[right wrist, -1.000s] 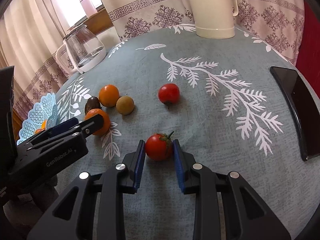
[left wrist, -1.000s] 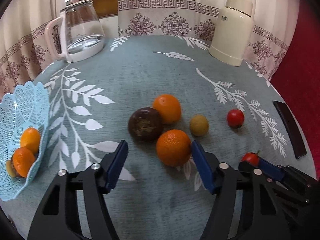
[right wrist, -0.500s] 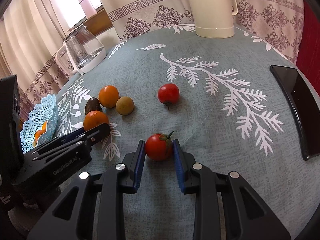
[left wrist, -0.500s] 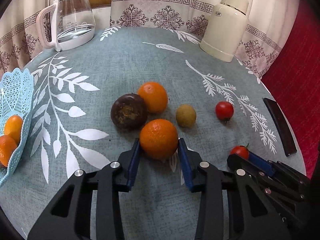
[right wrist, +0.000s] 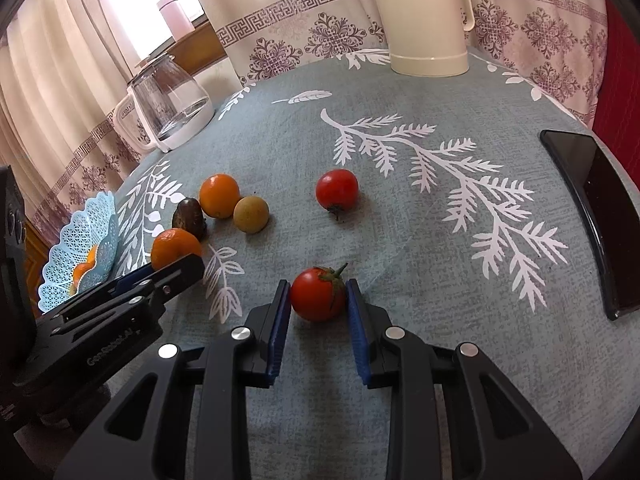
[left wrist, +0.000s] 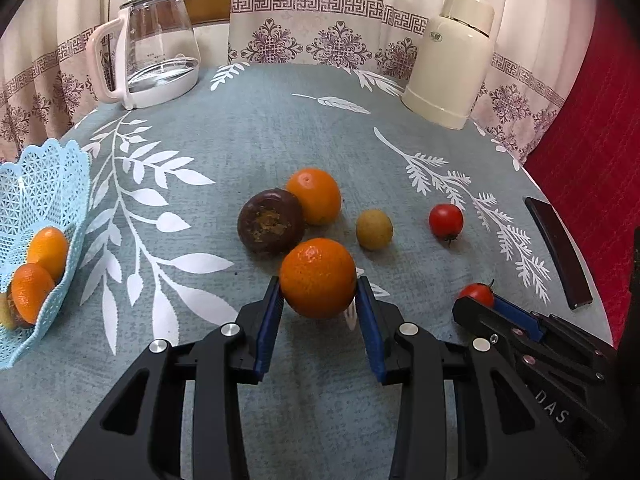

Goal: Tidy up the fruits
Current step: 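Carry the orange into the blue basket and open the left tool, then carry the red tomato into the blue basket and open the right tool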

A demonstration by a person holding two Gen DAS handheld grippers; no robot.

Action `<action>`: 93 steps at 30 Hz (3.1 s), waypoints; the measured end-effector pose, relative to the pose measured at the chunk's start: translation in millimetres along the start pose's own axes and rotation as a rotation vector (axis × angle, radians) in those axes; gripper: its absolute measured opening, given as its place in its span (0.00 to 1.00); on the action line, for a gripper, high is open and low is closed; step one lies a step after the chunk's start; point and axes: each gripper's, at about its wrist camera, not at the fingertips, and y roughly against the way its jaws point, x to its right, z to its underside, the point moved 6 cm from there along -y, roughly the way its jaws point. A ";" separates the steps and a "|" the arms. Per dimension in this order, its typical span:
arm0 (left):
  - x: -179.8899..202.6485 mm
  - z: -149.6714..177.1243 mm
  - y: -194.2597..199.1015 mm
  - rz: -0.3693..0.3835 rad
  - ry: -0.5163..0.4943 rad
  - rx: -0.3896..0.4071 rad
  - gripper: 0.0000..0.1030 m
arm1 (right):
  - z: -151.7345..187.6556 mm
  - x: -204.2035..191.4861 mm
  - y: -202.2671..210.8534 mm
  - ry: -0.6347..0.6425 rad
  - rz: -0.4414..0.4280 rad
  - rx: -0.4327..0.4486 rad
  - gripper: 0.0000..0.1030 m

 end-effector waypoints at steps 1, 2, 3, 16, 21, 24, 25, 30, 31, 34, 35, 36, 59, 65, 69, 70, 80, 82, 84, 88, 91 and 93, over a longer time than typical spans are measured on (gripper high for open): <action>-0.3 -0.2 0.9 -0.002 -0.001 0.002 0.37 | 0.0 -0.1 0.1 -0.001 -0.002 0.002 0.27; -0.9 -0.3 2.6 -0.004 0.000 0.005 0.37 | -0.1 -0.4 0.5 -0.001 -0.003 0.004 0.27; -1.5 -0.5 4.1 -0.004 0.001 0.008 0.37 | 0.1 0.1 1.6 -0.002 -0.007 0.007 0.27; -21.4 -6.0 24.3 -0.054 0.031 0.052 0.37 | -0.7 0.2 4.1 -0.007 -0.019 0.019 0.27; -32.5 -12.0 36.1 -0.083 0.046 0.085 0.37 | -1.8 0.6 5.0 -0.008 -0.021 0.023 0.27; -44.6 -15.0 44.3 -0.110 0.062 0.104 0.37 | -1.7 0.7 5.6 -0.007 -0.021 0.023 0.27; -50.1 -15.8 47.5 -0.121 0.069 0.111 0.37 | -1.6 0.9 5.5 -0.007 -0.021 0.023 0.27; -80.6 -17.2 59.9 -0.173 0.118 0.132 0.37 | -1.7 0.9 5.5 -0.007 -0.020 0.022 0.27; -87.8 -17.1 62.3 -0.185 0.131 0.135 0.37 | -1.7 1.0 5.5 -0.008 -0.020 0.022 0.27; -103.6 -15.8 68.9 -0.213 0.160 0.142 0.37 | -1.6 1.3 5.2 -0.007 -0.017 0.023 0.27; -111.4 -15.6 72.0 -0.224 0.173 0.146 0.37 | -1.4 1.6 4.9 -0.007 -0.016 0.022 0.27; -116.1 -15.3 73.9 -0.232 0.181 0.150 0.37 | -1.5 1.7 5.0 -0.007 -0.014 0.022 0.27; -219.1 5.5 106.3 -0.414 0.369 0.203 0.61 | -1.4 1.6 2.2 0.000 0.021 0.013 0.27; -230.5 9.3 116.6 -0.448 0.375 0.230 0.63 | -1.4 0.8 2.6 0.006 0.031 0.015 0.27; -233.7 11.0 117.6 -0.454 0.382 0.231 0.63 | -1.5 -2.0 5.1 0.022 0.040 0.024 0.27; -234.4 11.6 117.7 -0.457 0.383 0.231 0.63 | -1.8 -3.1 5.8 0.027 0.040 0.026 0.27; -237.3 17.3 119.8 -0.451 0.391 0.238 0.68 | -4.3 -28.1 12.9 0.070 0.006 0.037 0.27; -235.7 17.2 120.0 -0.441 0.386 0.240 0.72 | -4.7 -37.4 14.3 0.088 -0.005 0.039 0.27; -234.0 16.4 121.5 -0.440 0.380 0.245 0.74 | -5.3 -48.0 15.5 0.106 -0.017 0.042 0.27; -231.8 13.4 125.6 -0.432 0.366 0.256 0.75 | -7.6 -74.5 14.8 0.150 -0.059 0.040 0.27; -231.5 11.4 130.2 -0.425 0.363 0.268 0.76 | -9.8 -94.8 12.3 0.182 -0.091 0.032 0.27; -231.7 10.4 132.6 -0.424 0.360 0.272 0.76 | -11.6 -110.6 11.3 0.210 -0.112 0.033 0.27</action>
